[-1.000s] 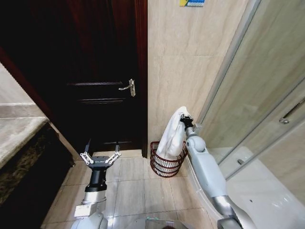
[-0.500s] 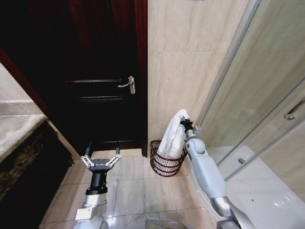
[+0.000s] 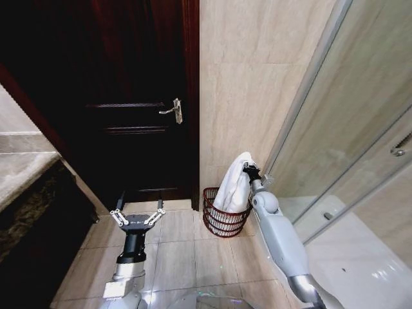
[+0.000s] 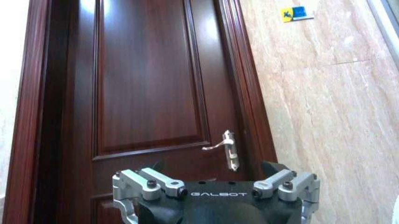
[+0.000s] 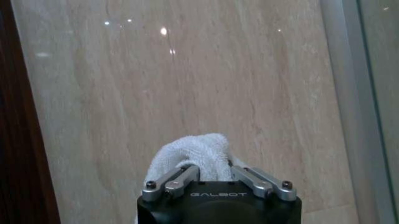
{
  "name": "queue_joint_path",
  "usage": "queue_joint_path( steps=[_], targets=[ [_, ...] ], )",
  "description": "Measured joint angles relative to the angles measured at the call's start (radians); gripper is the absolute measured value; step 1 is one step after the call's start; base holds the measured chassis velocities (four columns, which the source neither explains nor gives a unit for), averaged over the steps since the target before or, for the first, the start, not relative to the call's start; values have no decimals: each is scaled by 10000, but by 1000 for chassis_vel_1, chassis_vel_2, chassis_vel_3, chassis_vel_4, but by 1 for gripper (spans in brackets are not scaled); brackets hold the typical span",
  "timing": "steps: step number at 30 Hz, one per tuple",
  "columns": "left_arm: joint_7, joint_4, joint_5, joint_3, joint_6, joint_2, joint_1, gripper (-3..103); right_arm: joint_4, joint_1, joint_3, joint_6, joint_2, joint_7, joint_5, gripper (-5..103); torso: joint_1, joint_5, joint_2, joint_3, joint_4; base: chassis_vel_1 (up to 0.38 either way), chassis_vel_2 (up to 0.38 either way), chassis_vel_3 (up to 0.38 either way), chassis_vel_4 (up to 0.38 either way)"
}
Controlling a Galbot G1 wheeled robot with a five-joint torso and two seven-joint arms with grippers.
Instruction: Discard the used towel into the hamper.
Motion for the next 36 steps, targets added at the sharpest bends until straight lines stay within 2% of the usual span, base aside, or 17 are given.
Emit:
queue_joint_path(
  steps=[12,15,17,18,20,21,26,36],
  targets=[
    [2,110,1,-45,-269,2,136,100,655,-599,145,-828,-283,21,482,9,-234,1,-533,-299,0,0,0,0,0],
    [-6,137,-12,-116,-311,2,158,100,1134,-790,306,-1531,-384,5,477,9,-307,1,-694,-388,1,0,0,0,0],
    [-10,140,-16,-124,-315,2,159,100,1235,-831,332,-1665,-416,1,476,9,-320,0,-723,-406,1,0,0,0,0],
    [-17,151,-34,-138,-327,2,160,100,1524,-967,393,-2087,-558,-24,466,9,-360,1,-825,-465,-1,0,0,0,0],
    [-20,190,-47,-139,-355,3,157,100,1806,-1125,478,-2492,-720,-124,453,9,-404,0,-929,-524,-1,0,0,0,0],
    [-20,190,-47,-139,-355,3,157,100,1806,-1125,478,-2492,-720,-124,453,9,-404,0,-929,-524,-1,0,0,0,0],
    [-20,340,-48,-110,-479,3,147,100,2308,-1372,650,-3375,-975,-296,490,9,-512,0,-1178,-667,0,0,0,0,0],
    [-106,407,-24,-118,-539,2,90,100,2457,-1527,665,-3765,-1240,-809,548,9,-690,1,-1595,-905,1,0,0,0,0]
  ],
)
